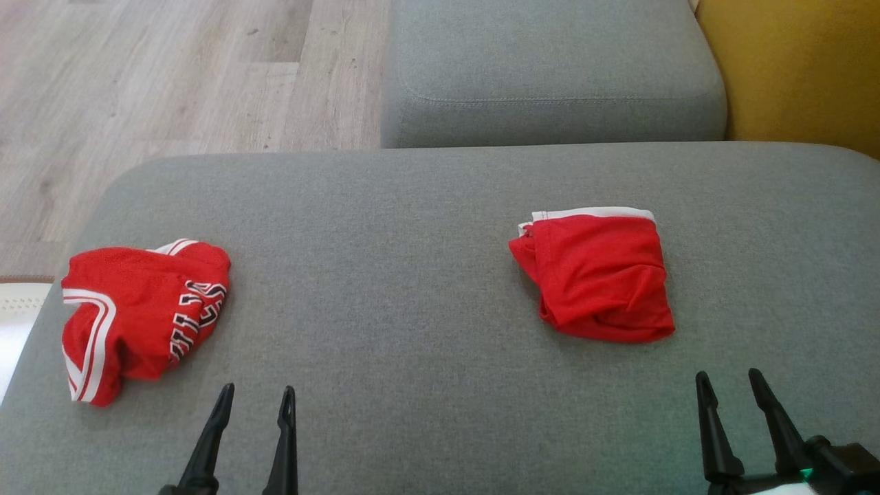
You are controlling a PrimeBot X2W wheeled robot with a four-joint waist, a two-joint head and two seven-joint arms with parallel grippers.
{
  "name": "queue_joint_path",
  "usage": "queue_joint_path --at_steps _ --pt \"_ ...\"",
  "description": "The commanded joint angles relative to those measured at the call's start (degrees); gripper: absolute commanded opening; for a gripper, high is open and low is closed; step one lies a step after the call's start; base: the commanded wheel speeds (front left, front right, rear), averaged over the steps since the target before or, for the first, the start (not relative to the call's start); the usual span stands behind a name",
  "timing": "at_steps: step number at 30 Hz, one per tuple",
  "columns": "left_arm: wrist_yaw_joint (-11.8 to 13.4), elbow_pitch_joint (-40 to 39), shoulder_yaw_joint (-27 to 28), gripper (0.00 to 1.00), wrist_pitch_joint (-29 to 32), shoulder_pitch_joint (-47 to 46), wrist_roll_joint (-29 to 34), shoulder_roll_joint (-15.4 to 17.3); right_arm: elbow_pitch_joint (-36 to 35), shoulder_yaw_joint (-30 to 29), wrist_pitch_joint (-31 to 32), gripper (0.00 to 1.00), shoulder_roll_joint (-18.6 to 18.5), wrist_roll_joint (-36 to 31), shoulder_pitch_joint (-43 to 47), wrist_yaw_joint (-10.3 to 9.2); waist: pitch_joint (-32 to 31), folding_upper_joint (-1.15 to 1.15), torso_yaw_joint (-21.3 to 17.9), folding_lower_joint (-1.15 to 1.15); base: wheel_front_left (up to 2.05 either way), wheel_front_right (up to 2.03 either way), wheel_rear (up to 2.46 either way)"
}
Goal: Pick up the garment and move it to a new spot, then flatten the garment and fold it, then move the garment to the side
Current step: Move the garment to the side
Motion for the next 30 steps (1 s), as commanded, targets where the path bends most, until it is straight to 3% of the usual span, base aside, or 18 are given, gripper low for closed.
queue_joint_path --at_steps 1,15,21,30 --pt "-0.07 -1.53 2.24 1.00 -0.35 -2.43 0.51 -0.61 -1.53 0.88 -0.94 1.00 -0.64 -0.50 -2.29 0.39 0.04 0.00 0.00 0.00 0.00 0.00 0.00" --pt "-1.17 -0.37 2.91 1.00 -0.35 -3.75 0.67 -0.52 -1.49 0.88 1.53 1.00 -0.31 -0.73 -3.42 0.39 2.85 0.00 0.44 0.00 0.00 0.00 0.00" --pt "-2.80 -0.21 2.16 1.00 -0.35 -9.05 0.74 -0.29 -2.98 1.72 10.00 1.00 -2.78 6.36 -10.52 0.39 9.15 0.00 1.31 0.00 0.00 0.00 0.00" --pt "-5.09 -0.80 0.44 1.00 -0.35 -18.70 0.22 -1.11 -0.09 -3.08 30.13 1.00 -8.47 16.22 -27.50 0.39 18.16 0.00 2.69 0.00 0.00 0.00 0.00"
